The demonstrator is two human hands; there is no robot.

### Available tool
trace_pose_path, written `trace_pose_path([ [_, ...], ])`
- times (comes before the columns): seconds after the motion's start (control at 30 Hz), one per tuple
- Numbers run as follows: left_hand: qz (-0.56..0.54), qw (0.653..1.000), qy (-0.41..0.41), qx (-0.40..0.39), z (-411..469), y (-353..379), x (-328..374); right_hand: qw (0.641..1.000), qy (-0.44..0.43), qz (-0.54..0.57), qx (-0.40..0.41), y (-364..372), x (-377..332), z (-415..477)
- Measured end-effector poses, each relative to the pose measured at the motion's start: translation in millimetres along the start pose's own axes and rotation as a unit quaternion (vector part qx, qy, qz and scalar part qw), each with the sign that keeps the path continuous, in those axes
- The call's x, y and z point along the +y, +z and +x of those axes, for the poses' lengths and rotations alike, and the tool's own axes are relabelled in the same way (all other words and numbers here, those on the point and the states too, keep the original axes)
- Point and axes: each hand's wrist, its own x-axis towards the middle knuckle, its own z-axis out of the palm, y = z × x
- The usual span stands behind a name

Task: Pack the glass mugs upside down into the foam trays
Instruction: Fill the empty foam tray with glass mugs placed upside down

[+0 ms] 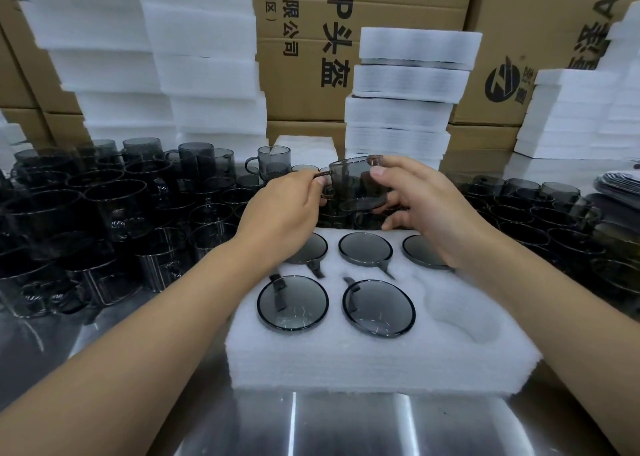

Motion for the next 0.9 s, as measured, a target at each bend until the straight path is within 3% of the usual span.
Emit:
trace_pose_path([
  [0.1, 0.021, 0.999, 0.024, 0.010, -2.0, -1.6, 3.0, 0.988, -0.072, -0.139, 0.014, -1.1, -2.9, -3.6],
  [0.23, 0.099, 0.992, 0.068, 0.029, -4.6, -3.0, 5.6, 0.969, -0.099, -0.223, -0.024, -6.1, -6.0, -4.6],
  [0.6, -0.011, 0.990, 0.139, -0.025, -5.6, -2.1, 2.3, 0.942, -0.066, -0.216, -0.247, -38.0, -35.0, -12.2],
  [0.8, -0.040, 0.988, 0.147, -0.029, -5.8, 0.9, 1.0, 0.906, -0.021, -0.225, -0.359, -62.1, -47.0, -19.2],
  [0.9, -0.041, 0.989, 0.140, -0.034, -5.5, 1.6, 1.0, 0.867, 0.015, -0.231, -0.441, -77.5, -49.1, -23.9],
])
